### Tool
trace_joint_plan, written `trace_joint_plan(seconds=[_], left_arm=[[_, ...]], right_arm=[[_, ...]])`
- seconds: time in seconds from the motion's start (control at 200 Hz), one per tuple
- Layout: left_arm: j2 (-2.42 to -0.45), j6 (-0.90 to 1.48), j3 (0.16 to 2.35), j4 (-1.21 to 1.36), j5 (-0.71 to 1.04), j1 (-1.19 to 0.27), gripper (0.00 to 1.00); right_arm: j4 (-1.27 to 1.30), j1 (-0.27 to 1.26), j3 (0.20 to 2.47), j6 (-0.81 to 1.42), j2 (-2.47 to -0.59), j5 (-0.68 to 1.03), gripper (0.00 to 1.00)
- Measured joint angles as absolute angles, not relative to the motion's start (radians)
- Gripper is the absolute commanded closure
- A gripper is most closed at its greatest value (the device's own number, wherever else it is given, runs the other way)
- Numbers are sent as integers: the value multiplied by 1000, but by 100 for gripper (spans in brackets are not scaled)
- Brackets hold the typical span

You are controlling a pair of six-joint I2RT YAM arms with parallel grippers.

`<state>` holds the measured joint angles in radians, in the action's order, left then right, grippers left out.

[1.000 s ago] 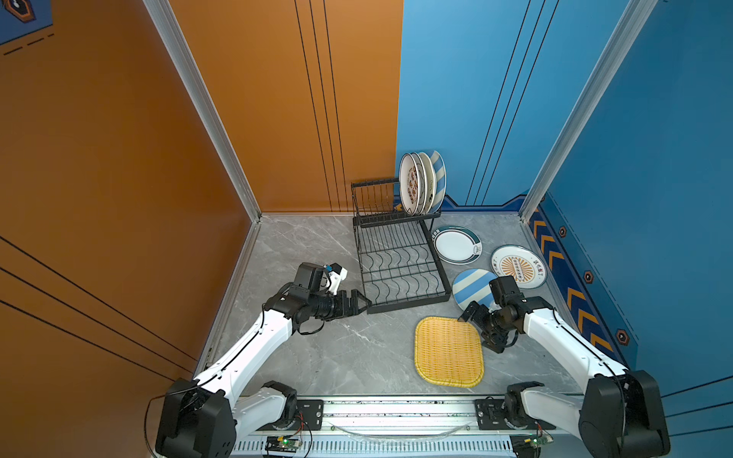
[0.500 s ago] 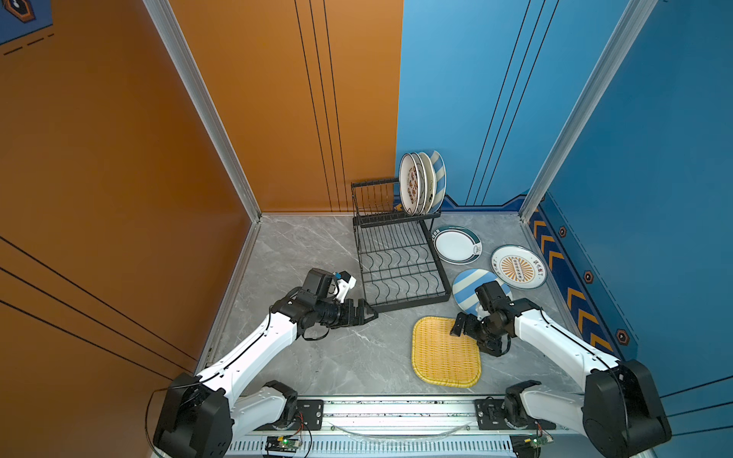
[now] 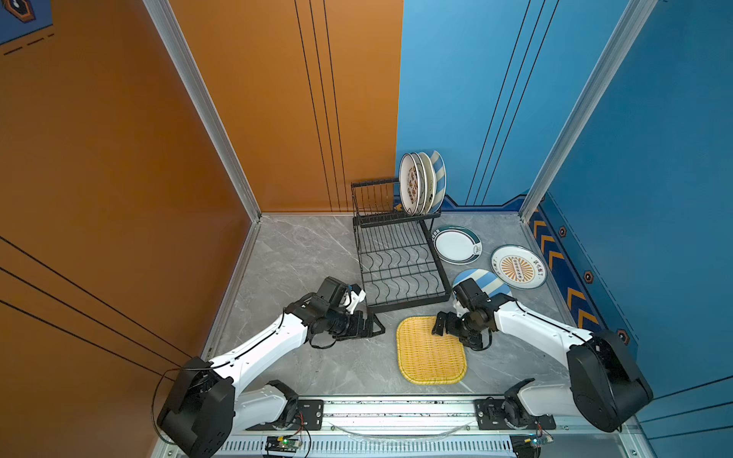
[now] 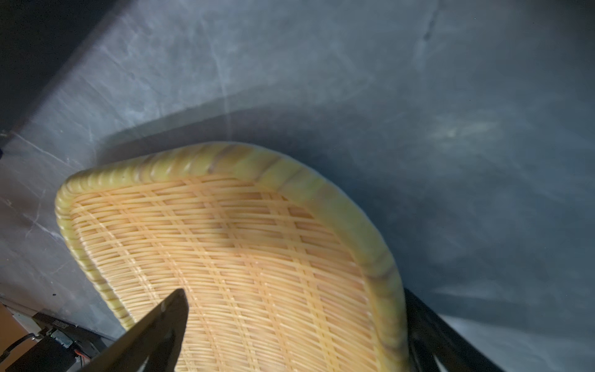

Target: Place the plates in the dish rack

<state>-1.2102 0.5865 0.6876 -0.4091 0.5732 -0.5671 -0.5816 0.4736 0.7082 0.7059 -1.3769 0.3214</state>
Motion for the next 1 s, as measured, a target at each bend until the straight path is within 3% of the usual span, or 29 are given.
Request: trace_joint_plan(seconds=[0.45, 0.541, 0.561, 0.766, 0.996], left_arm=[[-1290, 712, 679, -357, 471, -707, 12], [-1317, 752, 674, -325, 449, -744, 13], [-1323, 759, 674, -318, 445, -752, 17], [-1353, 841, 647, -235, 392, -801, 29], [-1374, 919, 576, -109, 363, -809, 33]], right_arm=[[-513, 595, 736, 783, -1404, 392, 0], [-514, 571, 725, 778, -1371, 401, 0], [-515, 560, 719, 774, -1354, 404, 0], [-523, 445, 657, 702, -1237, 459, 0], [-531, 424, 606, 623, -1233, 518, 1]])
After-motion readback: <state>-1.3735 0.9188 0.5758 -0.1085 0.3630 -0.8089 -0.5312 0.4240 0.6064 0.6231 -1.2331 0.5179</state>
